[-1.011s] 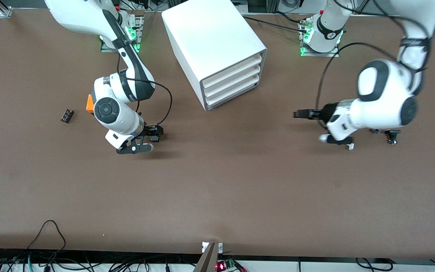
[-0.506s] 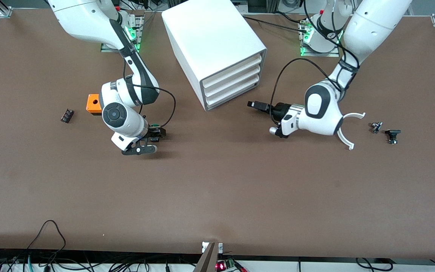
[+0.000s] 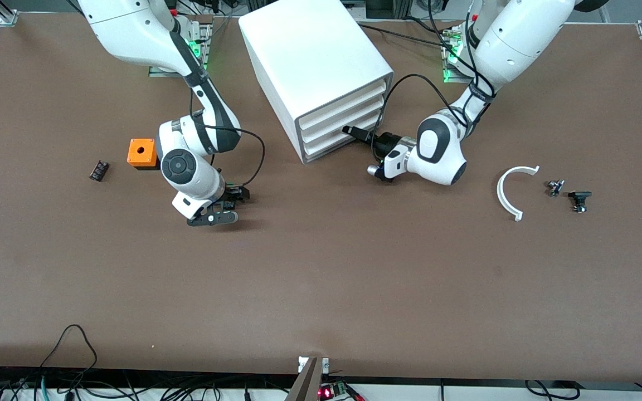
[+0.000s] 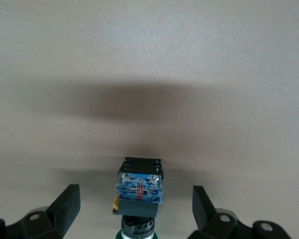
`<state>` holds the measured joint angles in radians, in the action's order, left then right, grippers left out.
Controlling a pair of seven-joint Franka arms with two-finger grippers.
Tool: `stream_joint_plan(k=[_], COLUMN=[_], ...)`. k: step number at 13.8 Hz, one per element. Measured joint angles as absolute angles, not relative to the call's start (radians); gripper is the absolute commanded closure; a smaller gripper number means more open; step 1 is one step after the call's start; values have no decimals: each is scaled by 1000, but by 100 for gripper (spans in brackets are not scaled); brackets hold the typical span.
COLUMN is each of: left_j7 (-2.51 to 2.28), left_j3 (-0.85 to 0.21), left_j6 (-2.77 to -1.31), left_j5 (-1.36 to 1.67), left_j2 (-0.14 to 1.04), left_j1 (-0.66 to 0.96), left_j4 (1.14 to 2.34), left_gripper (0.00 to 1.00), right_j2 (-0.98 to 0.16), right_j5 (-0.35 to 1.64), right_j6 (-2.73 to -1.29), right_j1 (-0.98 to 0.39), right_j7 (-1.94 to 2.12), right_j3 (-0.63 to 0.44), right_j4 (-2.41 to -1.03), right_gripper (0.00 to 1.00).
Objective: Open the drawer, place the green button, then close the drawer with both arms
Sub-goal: 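Grasp the green button with the right gripper while the left gripper pulls the drawer, then lift the button with the right gripper while the left gripper withdraws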
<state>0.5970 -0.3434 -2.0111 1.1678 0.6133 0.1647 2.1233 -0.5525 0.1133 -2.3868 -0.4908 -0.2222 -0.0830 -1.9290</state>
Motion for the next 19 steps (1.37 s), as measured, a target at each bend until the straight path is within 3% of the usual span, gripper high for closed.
stream_joint_plan(k=[4, 8, 10, 11, 12, 16, 19], left_j7=[598, 626, 645, 650, 650, 640, 560], left_j3=[-350, -316, -263, -242, -230, -214, -207], left_j6=[-2006, -2029, -2046, -2052, -2059, -2130, -2141], left_j5=[1172, 1179, 1177, 1177, 1177, 1177, 1094], left_j2=[612, 579, 558, 556, 556, 537, 441], left_j1=[163, 127, 83, 67, 57, 32, -15], left_j4=[2131, 2112, 2092, 2081, 2068, 2035, 2028], left_gripper=[100, 100, 100, 40, 0, 0, 0], right_j2=[-568, -571, -571, -571, -571, -570, -564], right_j5=[113, 113, 113, 113, 113, 113, 113], right_j6=[-2395, -2397, -2397, -2397, -2397, -2407, -2414], right_j1=[-491, -491, -492, -492, -493, -498, -499], right_j7=[-223, -223, -223, -223, -223, -222, -209], right_j3=[-87, -87, -87, -87, -87, -87, -88], right_j4=[-1937, -1937, -1937, -1937, -1937, -1933, -1892], right_gripper=[8, 41, 51, 56, 61, 64, 66])
